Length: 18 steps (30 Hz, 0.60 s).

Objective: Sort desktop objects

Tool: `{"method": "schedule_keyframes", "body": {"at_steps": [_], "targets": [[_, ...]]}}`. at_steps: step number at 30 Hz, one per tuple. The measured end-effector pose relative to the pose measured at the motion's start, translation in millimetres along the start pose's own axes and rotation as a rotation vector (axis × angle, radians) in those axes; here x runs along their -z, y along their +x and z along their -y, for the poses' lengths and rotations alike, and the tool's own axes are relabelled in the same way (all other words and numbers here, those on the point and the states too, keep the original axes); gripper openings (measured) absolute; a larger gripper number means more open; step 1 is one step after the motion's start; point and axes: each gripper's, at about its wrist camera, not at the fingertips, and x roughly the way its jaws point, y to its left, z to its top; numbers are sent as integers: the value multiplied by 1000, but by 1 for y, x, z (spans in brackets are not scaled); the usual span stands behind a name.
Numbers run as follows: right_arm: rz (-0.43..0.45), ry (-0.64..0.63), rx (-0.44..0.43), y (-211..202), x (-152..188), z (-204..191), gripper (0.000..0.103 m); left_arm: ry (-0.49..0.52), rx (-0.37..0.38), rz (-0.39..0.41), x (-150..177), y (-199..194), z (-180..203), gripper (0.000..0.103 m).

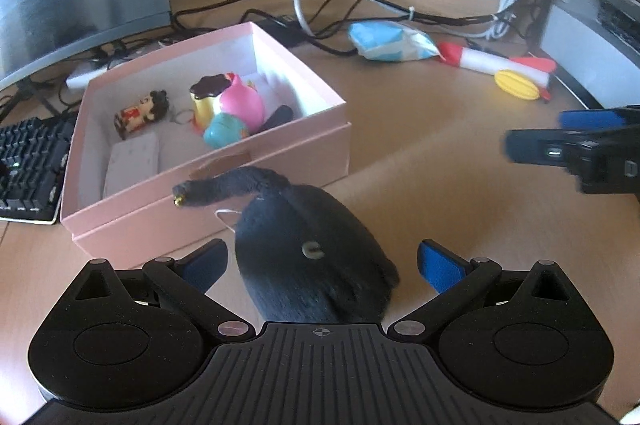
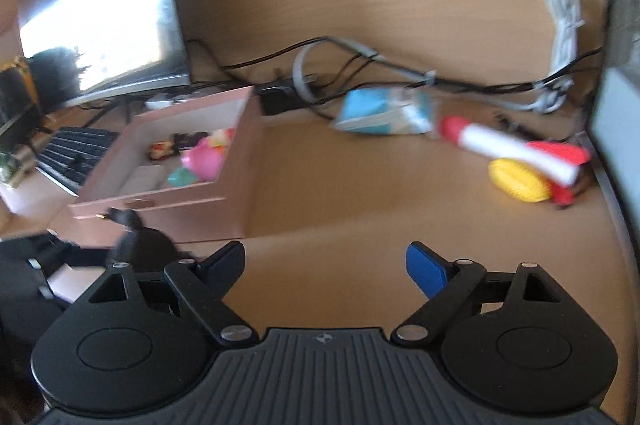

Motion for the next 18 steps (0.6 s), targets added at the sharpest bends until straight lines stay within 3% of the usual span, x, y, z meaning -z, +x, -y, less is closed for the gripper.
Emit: {"method": "schedule_keyframes", "body": {"at_steps": [4,7,11,18], "targets": [[59,-71,193,-3,2,19,89,-22,-68,-9,-4,7,-7,103],[86,-46,287,5,-4,42,87,-60,-105,-20,-4,6,-19,103],[92,-13,341,28,-16,69,75,-101,-162,-51,1,3,-34,103],[85,-122,413,84,-31,84,75,-142,-119,-61,5,-16,-41,103]]}}
